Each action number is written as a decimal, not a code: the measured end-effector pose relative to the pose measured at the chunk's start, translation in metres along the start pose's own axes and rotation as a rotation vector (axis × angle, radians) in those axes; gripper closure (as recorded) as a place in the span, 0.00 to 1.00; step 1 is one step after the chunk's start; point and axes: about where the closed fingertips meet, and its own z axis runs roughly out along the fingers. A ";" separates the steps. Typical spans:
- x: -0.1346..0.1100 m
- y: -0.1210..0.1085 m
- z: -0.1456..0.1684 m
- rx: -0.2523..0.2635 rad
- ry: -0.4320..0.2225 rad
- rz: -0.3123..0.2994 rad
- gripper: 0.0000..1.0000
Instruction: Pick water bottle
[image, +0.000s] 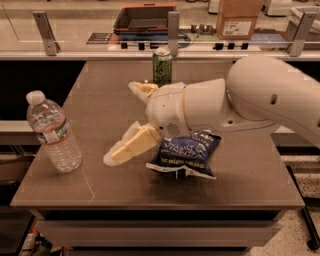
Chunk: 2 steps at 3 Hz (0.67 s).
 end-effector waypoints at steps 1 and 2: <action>-0.011 -0.003 0.038 -0.025 -0.082 -0.005 0.00; -0.024 -0.006 0.071 -0.052 -0.135 -0.002 0.00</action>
Offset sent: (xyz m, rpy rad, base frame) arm 0.0339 0.1111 -0.0055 0.1877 0.0093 0.1047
